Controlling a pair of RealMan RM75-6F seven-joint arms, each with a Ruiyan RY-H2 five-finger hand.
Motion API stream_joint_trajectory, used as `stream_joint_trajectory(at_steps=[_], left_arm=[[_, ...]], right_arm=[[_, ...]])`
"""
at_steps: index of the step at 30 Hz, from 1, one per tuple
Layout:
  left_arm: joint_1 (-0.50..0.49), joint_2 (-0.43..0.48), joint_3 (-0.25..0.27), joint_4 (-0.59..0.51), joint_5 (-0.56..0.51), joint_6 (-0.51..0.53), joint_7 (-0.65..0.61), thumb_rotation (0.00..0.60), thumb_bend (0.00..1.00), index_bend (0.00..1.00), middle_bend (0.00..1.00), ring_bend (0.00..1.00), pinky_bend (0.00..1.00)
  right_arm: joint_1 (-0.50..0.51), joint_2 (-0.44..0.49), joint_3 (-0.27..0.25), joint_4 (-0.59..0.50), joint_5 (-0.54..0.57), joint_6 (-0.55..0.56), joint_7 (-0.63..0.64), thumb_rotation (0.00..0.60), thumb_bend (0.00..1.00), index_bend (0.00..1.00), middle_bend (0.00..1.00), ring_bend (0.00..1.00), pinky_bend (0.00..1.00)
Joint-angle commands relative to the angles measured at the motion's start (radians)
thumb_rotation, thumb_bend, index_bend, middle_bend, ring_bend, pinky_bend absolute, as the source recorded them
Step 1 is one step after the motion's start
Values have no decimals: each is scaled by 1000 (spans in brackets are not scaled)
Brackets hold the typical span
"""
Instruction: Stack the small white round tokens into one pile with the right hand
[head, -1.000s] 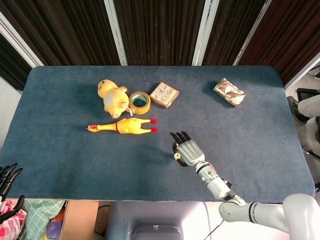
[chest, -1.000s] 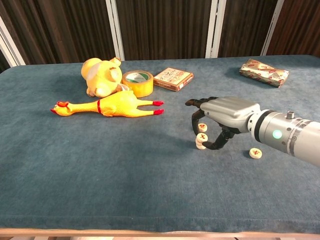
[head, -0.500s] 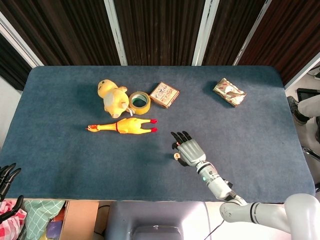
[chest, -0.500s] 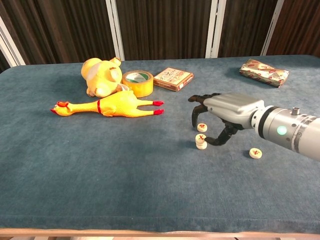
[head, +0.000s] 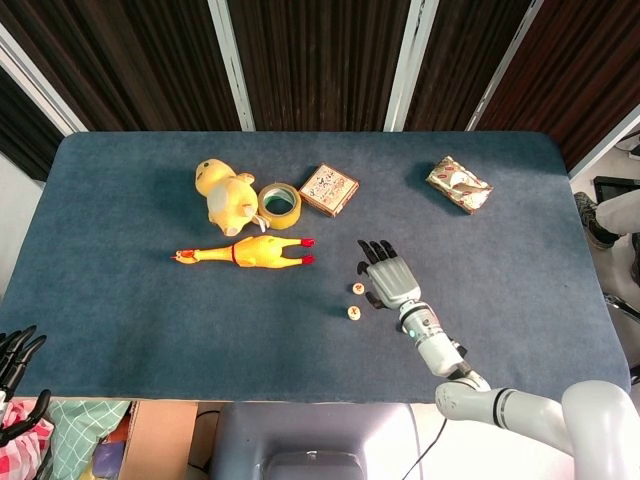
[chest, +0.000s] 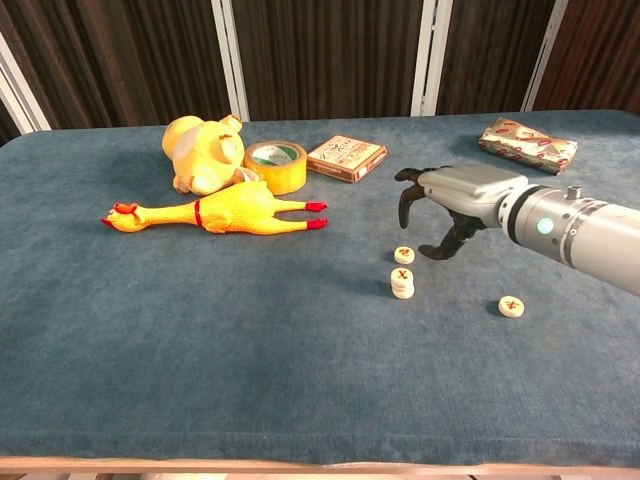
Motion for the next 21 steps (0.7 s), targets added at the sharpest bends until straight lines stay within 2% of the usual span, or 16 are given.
stream_joint_trajectory(at_steps=[1, 5, 21], left_arm=[[0, 0, -1, -2, -3, -2, 1, 600, 443, 0, 0, 0, 74], [0, 0, -1, -2, -2, -2, 2, 600, 443, 0, 0, 0, 74], [-3, 2, -4, -2, -11, -10, -5, 600, 442, 0, 0, 0, 74]], right_arm=[[11, -15, 0, 19, 10, -9, -10, 600, 469, 495, 30, 0, 0], [20, -34, -4, 44, 17, -16, -19, 600, 437, 498, 30, 0, 0], [45, -83, -7, 98, 39, -25, -44, 600, 435, 564, 30, 0, 0]])
